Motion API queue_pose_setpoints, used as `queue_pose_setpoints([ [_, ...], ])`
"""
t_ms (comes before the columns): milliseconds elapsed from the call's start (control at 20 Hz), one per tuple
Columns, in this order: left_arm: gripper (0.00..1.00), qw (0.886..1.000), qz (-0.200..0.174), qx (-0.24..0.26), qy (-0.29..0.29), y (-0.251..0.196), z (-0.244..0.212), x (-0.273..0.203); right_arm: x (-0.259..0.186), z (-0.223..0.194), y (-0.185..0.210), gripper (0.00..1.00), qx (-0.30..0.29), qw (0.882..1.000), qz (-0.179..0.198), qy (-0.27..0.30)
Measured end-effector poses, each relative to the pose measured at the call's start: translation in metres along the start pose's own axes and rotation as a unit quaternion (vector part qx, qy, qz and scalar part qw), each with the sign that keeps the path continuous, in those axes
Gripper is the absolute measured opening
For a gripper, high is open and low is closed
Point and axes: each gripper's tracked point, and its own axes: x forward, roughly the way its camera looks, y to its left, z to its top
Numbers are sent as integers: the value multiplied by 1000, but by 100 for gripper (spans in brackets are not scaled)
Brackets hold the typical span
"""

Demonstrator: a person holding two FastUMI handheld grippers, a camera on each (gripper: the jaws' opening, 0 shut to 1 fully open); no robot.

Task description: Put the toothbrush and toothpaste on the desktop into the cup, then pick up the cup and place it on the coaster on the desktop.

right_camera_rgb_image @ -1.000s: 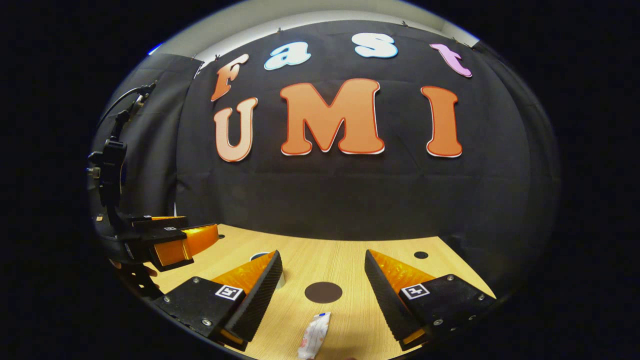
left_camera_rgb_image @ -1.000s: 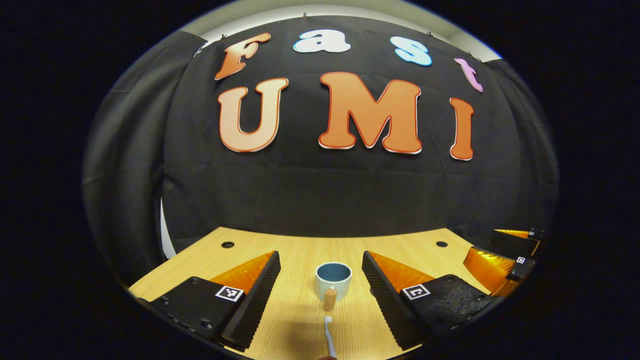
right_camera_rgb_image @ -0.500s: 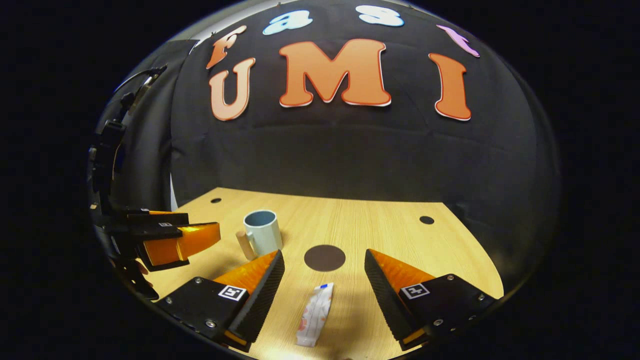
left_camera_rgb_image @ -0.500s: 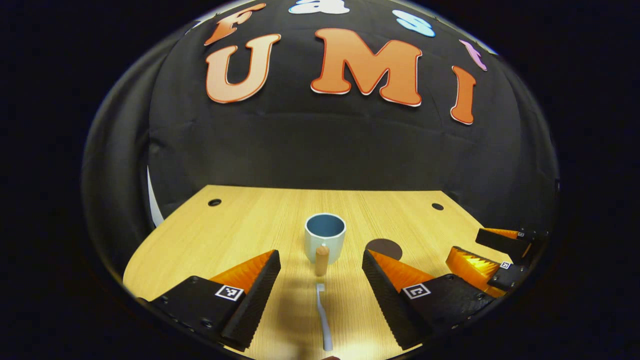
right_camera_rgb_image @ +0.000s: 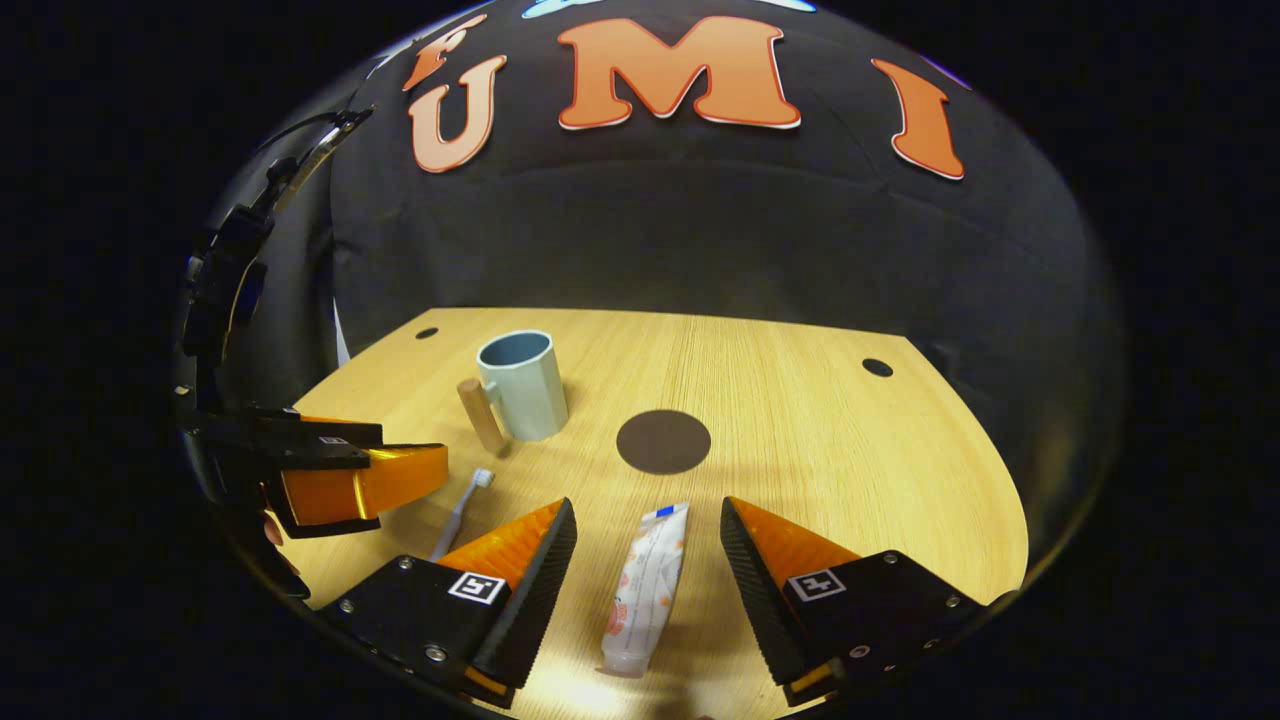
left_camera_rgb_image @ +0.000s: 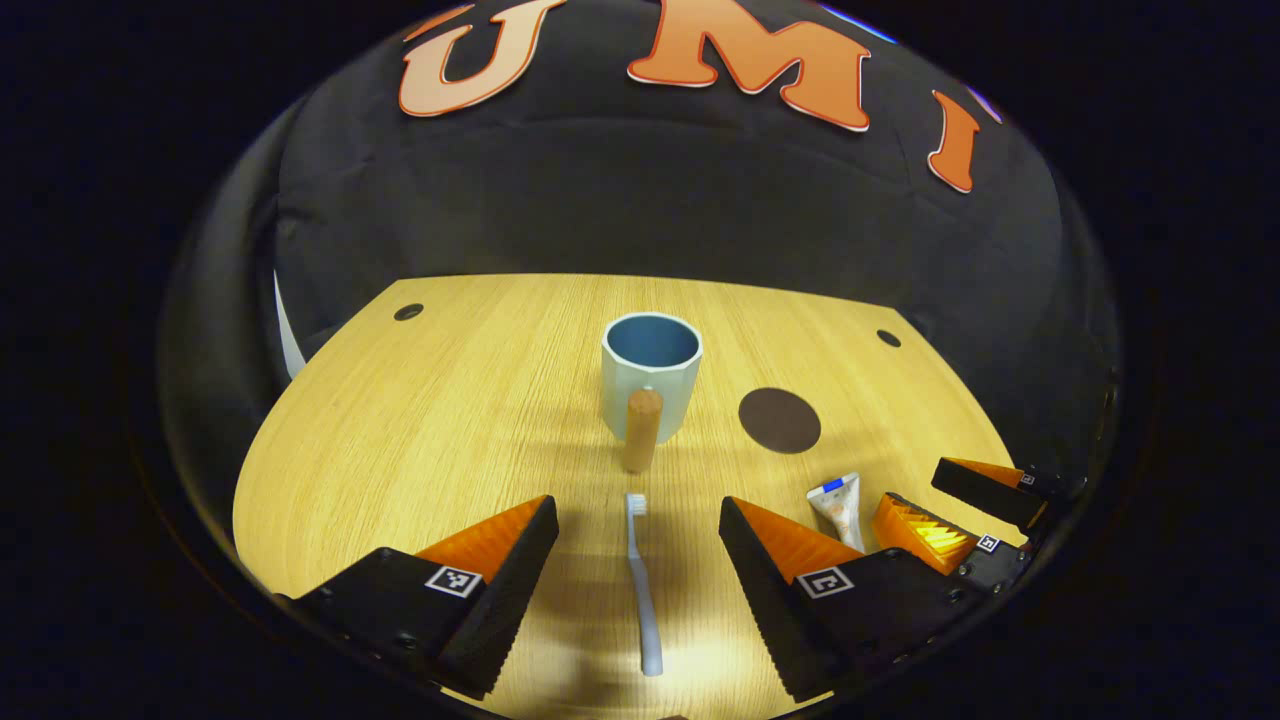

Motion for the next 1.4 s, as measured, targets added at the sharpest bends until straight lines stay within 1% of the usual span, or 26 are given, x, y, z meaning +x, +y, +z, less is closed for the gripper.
queue_pose_setpoints([
  [50,96,1000,0,1,21,2,-10,4,4,-8,3,88,-3,1000,4,10],
  [100,97,999,0,-6,36,4,-18,10,8,-13,6,83,-5,1000,8,18],
  [150,94,999,1,-13,53,7,-25,15,9,-22,7,88,-6,1000,10,29],
  [250,88,996,6,-24,81,13,-39,22,13,-35,8,87,-12,999,9,48],
  [350,85,994,14,-31,104,18,-49,28,15,-42,8,88,-20,998,6,59],
  [500,85,991,22,-34,127,18,-58,36,20,-52,8,87,-29,997,3,75],
  [550,72,990,22,-33,135,16,-60,37,22,-56,10,87,-32,996,3,81],
  [650,66,988,27,-35,146,16,-60,36,26,-64,12,85,-33,995,5,89],
  [700,66,989,35,-30,143,20,-58,37,29,-66,13,83,-33,995,5,93],
  [800,58,987,48,-24,149,20,-58,37,32,-71,14,81,-31,994,8,100],
  [900,52,987,50,-28,149,11,-58,40,33,-74,13,81,-31,994,9,105],
  [950,42,987,50,-28,151,9,-57,41,34,-73,14,81,-29,994,11,103],
  [1000,37,987,50,-29,150,1,-58,41,34,-72,12,79,-25,994,10,105],
  [1050,28,987,50,-26,152,-3,-59,43,35,-73,11,72,-18,994,9,103],
  [1100,27,987,46,-23,153,-8,-58,43,36,-72,9,67,-10,994,9,104],
  [1200,17,987,39,-21,155,-13,-58,46,37,-71,9,51,5,995,17,102],
  [1250,14,987,34,-21,155,-19,-56,47,37,-71,9,47,13,995,20,101],
  [1300,14,987,28,-22,156,-24,-56,49,39,-70,6,33,22,995,18,100],
  [1350,12,988,22,-23,153,-29,-51,49,39,-69,4,31,37,994,20,97],
  [1400,13,988,17,-28,150,-25,-52,56,38,-68,7,20,51,993,29,99],
])
